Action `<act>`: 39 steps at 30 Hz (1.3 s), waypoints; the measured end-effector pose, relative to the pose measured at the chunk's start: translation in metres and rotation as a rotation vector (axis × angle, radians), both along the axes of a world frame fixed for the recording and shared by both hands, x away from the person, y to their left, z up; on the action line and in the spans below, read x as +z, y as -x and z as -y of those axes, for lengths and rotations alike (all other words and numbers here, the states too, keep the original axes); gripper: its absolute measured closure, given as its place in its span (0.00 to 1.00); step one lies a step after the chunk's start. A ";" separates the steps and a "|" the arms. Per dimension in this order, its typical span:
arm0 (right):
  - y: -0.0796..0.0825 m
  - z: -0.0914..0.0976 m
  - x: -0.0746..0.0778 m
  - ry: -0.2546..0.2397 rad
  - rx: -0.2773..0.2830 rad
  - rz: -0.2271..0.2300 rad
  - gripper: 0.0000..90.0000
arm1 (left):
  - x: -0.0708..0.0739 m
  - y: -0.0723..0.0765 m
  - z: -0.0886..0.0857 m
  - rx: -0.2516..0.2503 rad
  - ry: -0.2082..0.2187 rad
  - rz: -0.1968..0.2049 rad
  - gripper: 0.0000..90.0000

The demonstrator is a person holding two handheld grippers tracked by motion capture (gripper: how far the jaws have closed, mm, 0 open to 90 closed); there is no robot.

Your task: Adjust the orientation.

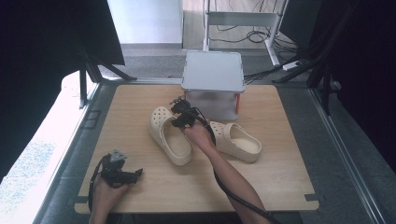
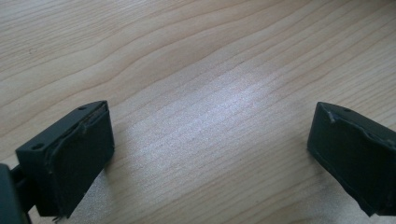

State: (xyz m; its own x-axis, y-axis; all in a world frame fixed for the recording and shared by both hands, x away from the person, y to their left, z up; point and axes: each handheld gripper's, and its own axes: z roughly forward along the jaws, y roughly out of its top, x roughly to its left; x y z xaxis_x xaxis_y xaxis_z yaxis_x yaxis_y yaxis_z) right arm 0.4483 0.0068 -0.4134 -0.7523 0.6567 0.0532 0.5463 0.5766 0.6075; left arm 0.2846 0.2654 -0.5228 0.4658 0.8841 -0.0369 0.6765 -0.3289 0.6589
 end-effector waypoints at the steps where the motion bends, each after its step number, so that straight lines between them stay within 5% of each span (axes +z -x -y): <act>1: 0.003 0.003 0.002 -0.010 0.012 -0.002 0.85 | 0.000 0.000 0.000 0.000 0.000 0.000 0.01; 20: 0.085 0.042 0.022 -0.090 0.208 0.001 0.85 | 0.000 0.000 -0.003 0.014 -0.001 0.001 0.01; 29: 0.126 0.052 0.002 -0.084 0.279 -0.023 0.85 | 0.000 0.001 -0.009 0.042 0.000 -0.003 0.01; 39: 0.135 0.059 -0.028 -0.043 0.283 -0.004 0.84 | 0.000 0.001 -0.009 0.055 0.003 0.000 0.01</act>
State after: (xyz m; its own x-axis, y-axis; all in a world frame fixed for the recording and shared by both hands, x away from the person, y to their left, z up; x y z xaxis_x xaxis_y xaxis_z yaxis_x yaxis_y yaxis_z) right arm 0.3137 -0.0518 -0.4417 -0.9049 0.4181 0.0801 0.3703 0.6802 0.6327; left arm 0.2833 0.2746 -0.5229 0.4162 0.9084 -0.0397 0.6935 -0.2889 0.6600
